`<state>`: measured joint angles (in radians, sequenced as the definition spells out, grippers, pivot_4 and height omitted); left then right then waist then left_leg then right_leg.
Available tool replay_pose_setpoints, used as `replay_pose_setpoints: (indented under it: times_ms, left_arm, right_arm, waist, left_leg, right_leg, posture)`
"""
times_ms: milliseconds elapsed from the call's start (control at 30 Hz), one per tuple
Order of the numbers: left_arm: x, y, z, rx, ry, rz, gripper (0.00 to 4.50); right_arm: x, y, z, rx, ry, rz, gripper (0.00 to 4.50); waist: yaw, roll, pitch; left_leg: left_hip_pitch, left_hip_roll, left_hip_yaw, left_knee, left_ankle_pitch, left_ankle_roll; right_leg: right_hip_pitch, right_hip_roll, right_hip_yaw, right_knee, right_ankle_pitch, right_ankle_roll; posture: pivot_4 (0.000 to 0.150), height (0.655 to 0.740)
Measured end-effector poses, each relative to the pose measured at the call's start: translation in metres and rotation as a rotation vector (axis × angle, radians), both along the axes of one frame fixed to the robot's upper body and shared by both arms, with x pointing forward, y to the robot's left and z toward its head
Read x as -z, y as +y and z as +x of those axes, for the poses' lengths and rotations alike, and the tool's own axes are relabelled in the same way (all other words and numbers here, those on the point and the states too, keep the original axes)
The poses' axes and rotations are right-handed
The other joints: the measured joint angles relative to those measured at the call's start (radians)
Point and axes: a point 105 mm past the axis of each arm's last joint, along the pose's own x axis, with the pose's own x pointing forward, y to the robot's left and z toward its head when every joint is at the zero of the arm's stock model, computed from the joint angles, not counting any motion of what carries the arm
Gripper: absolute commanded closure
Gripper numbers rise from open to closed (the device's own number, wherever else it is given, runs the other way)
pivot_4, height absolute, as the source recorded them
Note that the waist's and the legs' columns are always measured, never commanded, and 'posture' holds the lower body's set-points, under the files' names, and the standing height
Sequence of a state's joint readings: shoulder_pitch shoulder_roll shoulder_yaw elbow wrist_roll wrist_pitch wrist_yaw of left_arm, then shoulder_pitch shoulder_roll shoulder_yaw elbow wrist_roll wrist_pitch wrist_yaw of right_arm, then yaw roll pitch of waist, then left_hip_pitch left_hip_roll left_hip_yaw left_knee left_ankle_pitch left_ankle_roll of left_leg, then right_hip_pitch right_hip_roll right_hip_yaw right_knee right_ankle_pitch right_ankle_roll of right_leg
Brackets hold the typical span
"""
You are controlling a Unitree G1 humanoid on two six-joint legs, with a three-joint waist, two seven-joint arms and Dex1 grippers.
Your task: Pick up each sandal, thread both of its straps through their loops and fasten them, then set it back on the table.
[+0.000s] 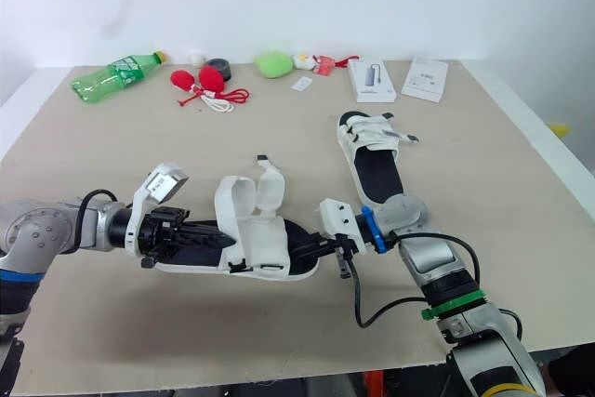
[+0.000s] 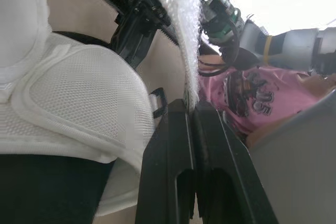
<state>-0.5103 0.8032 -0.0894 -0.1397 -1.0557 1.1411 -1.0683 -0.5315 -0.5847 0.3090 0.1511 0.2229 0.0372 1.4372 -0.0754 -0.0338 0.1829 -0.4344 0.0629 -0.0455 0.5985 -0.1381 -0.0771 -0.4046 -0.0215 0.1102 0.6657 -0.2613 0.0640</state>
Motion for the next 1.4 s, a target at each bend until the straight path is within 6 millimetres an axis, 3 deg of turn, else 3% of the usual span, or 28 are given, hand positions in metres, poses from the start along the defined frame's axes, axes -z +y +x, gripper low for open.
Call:
replay_pose_setpoints:
  times_ms: [100,567,733,833,933,1000,1100,1133,1233,1400]
  left_arm:
    - [0.010,-0.004,0.003,0.017,-0.024,0.046,4.44]
    - [0.008,-0.012,-0.003,0.109,-0.077,0.053,4.44]
    - [0.030,-0.012,-0.014,0.137,-0.113,0.129,4.44]
    - [0.029,-0.014,-0.012,0.125,-0.129,0.124,4.44]
    - [0.029,-0.016,-0.012,0.118,-0.132,0.112,3.81]
    - [0.026,-0.017,-0.009,0.094,-0.137,0.102,3.00]
    - [0.021,-0.017,-0.007,0.085,-0.145,0.088,3.00]
    - [0.003,-0.017,-0.001,0.075,-0.195,0.071,3.00]
    - [-0.008,-0.017,0.009,0.035,-0.249,0.066,3.00]
    - [-0.011,-0.022,0.023,-0.029,-0.279,0.020,3.00]
  right_arm:
    - [0.000,0.000,0.000,0.000,-0.002,0.001,4.50]
    - [0.000,0.000,0.000,0.006,-0.003,0.003,4.50]
    - [0.000,0.001,0.001,0.008,-0.002,0.005,4.50]
    - [0.001,0.000,0.001,0.011,0.001,0.004,4.50]
    - [0.001,0.000,0.001,0.012,0.002,0.004,4.50]
    - [0.001,0.000,0.002,0.011,0.001,0.004,4.50]
    - [0.001,0.000,0.002,0.008,0.001,0.003,4.50]
    - [0.001,0.000,0.003,0.005,-0.002,0.001,4.50]
    - [0.001,0.000,0.003,0.002,-0.004,0.001,4.50]
    - [0.000,0.000,0.003,-0.003,-0.008,0.001,4.50]
  waist:
    - [0.000,0.000,0.000]
    - [0.000,0.000,0.000]
    - [0.000,0.000,0.000]
    - [0.000,0.000,0.000]
    - [0.000,0.000,0.000]
    - [0.000,0.000,0.000]
    - [0.000,0.000,0.000]
    - [0.000,0.000,0.000]
    - [0.000,0.000,0.000]
    - [0.000,0.000,0.000]
  left_leg:
    - [0.000,0.000,0.000,0.000,0.000,0.000]
    - [0.000,0.000,0.000,0.000,0.000,0.000]
    - [0.001,0.000,0.000,0.000,0.000,0.000]
    - [0.002,0.000,0.000,0.001,0.000,0.001]
    - [0.002,0.000,0.000,0.001,0.000,0.001]
    - [0.002,0.000,0.000,0.001,0.000,0.001]
    - [0.002,0.000,0.000,0.001,0.000,0.001]
    - [0.002,0.000,0.000,0.001,0.000,0.001]
    - [0.002,0.000,0.000,0.001,0.000,0.001]
    - [0.002,0.000,0.000,0.001,0.000,0.001]
  right_leg:
    - [0.000,0.000,0.000,0.000,0.000,0.000]
    - [0.000,0.000,0.000,0.000,0.000,0.000]
    - [0.001,0.000,0.000,0.000,0.000,0.000]
    - [0.002,0.000,0.000,0.000,0.000,0.000]
    - [0.002,0.000,0.000,0.000,0.000,0.000]
    - [0.003,0.000,0.000,0.000,0.000,0.000]
    - [0.003,0.000,0.000,0.000,0.001,0.000]
    - [0.002,0.000,0.000,0.000,0.001,0.000]
    - [0.003,0.000,0.000,0.000,0.001,0.000]
    - [0.003,0.000,0.000,0.000,0.001,0.001]
  posture:
    - [0.150,0.7400]
    - [0.150,0.7400]
    - [0.150,0.7400]
    - [0.150,0.7400]
    - [0.150,0.7400]
    - [0.150,0.7400]
    - [0.150,0.7400]
    - [0.150,0.7400]
    - [0.150,0.7400]
    - [0.150,0.7400]
